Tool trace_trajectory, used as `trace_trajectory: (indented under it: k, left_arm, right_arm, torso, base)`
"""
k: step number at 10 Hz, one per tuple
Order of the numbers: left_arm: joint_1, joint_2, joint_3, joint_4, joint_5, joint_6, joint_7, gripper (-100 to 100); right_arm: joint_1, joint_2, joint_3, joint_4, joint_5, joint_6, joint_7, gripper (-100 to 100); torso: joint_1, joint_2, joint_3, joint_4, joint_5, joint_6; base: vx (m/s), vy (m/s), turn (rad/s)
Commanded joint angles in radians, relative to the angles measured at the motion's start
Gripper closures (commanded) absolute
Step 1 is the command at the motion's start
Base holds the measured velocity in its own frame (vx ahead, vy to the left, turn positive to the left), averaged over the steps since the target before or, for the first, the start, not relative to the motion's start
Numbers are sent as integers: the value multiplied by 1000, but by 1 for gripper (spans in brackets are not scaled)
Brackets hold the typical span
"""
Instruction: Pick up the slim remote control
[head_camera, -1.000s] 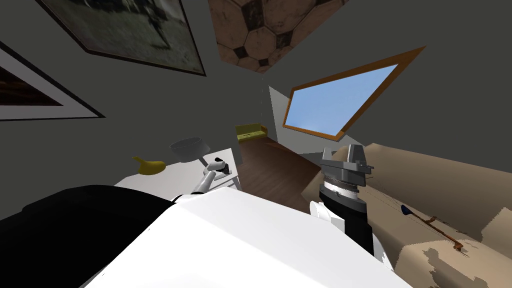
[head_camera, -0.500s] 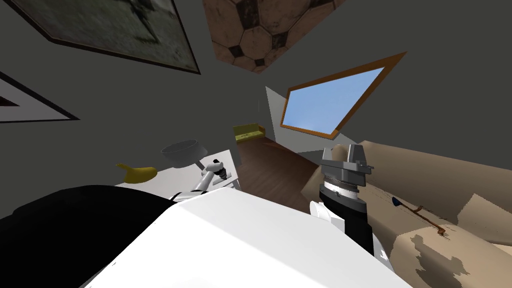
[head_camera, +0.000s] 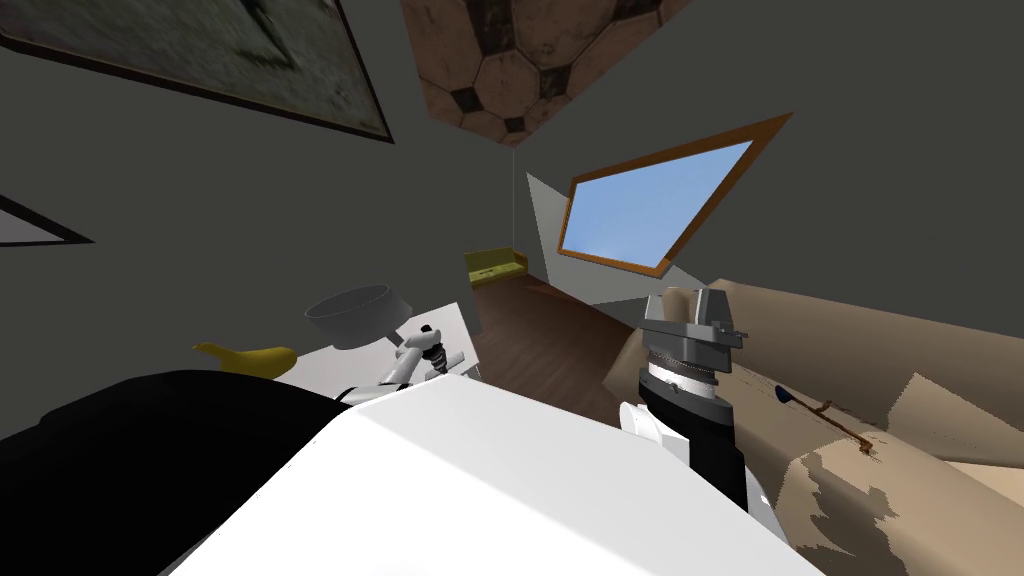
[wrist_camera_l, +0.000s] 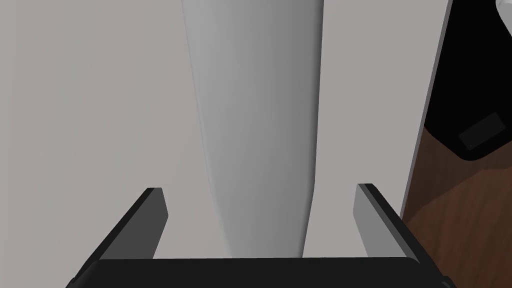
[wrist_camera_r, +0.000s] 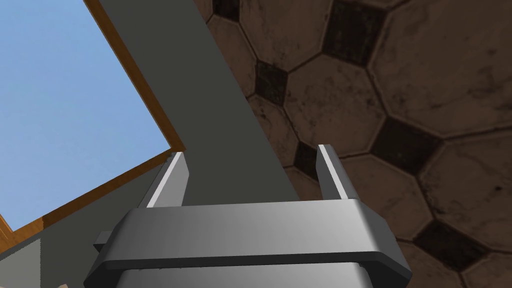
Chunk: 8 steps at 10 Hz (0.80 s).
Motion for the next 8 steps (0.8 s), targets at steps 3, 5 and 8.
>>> trace_trajectory:
  k: [3,5,8]
  left_arm:
    - [1,-13,-5,27,-6,-33,-4,-100]
    - [2,-26,-11,52,-12,-67,-8,-100]
    - [8,-31,-11,47,-13,-71,-8,100]
  right_arm:
    - [0,0,0,0,0,0,0,0]
    - [0,0,0,0,0,0,0,0]
    - [0,0,0,0,0,0,0,0]
  torso:
    - [-4,2,1,0,-1,0]
    - [-4,1,1,0,-1,0]
    - [-4,2,1,0,-1,0]
  base:
    - [11,17,3]
    - [26,22,13]
    - [11,14,5]
